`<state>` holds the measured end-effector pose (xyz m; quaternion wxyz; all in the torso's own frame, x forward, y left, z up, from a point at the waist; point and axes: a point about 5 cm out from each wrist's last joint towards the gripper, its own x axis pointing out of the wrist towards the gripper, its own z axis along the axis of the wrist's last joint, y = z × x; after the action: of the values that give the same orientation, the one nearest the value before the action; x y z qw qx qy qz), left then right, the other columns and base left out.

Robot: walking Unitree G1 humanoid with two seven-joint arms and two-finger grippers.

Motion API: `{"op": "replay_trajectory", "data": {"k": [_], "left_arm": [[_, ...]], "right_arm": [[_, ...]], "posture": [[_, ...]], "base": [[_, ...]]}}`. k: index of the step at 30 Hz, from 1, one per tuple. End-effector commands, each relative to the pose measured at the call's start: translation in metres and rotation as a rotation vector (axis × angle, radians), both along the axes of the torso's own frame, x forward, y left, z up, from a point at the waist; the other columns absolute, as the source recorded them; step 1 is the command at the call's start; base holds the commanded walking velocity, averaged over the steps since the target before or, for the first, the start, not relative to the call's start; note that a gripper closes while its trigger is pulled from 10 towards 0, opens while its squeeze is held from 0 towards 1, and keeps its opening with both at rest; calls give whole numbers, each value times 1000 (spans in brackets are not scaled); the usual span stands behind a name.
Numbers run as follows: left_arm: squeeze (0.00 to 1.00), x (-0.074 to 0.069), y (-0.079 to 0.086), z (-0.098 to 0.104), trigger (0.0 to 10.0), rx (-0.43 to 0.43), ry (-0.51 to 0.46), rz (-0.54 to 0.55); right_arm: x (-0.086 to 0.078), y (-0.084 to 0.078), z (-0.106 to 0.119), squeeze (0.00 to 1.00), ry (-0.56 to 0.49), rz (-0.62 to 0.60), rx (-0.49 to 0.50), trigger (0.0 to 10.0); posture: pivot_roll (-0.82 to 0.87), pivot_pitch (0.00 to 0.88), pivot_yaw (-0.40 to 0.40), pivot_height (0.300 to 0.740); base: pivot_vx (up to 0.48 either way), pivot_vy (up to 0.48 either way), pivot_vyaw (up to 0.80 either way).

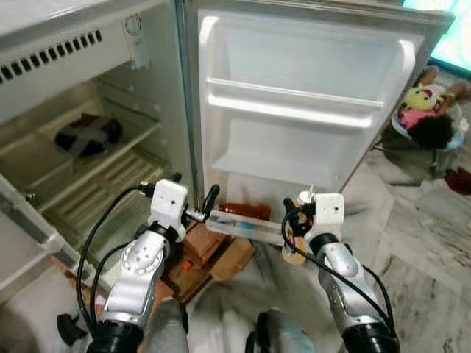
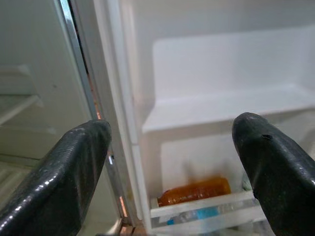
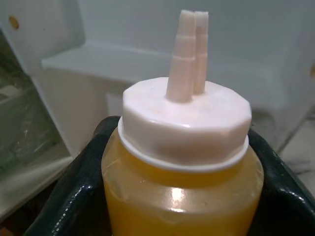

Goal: Restocking fridge

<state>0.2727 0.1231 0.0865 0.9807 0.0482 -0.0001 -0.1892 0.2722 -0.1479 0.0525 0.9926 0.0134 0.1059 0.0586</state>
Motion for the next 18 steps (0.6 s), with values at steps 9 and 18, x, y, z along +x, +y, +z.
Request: {"op": "replay_trajectory", "data": {"k": [9,18], "left_arm": [[0,1,-1,0,10000,5,-9,-18],[0,1,-2,2,10000,-7,-29,-31]], "right_arm": [[3,-2,5,0,-34,1,-10,10000],[4,-1,7,0,-48,10,-19,10000]], "posture": [[32,40,-61,656],[31,38,-62,656]], "base": [[0,0,0],[197,0,0]]}}
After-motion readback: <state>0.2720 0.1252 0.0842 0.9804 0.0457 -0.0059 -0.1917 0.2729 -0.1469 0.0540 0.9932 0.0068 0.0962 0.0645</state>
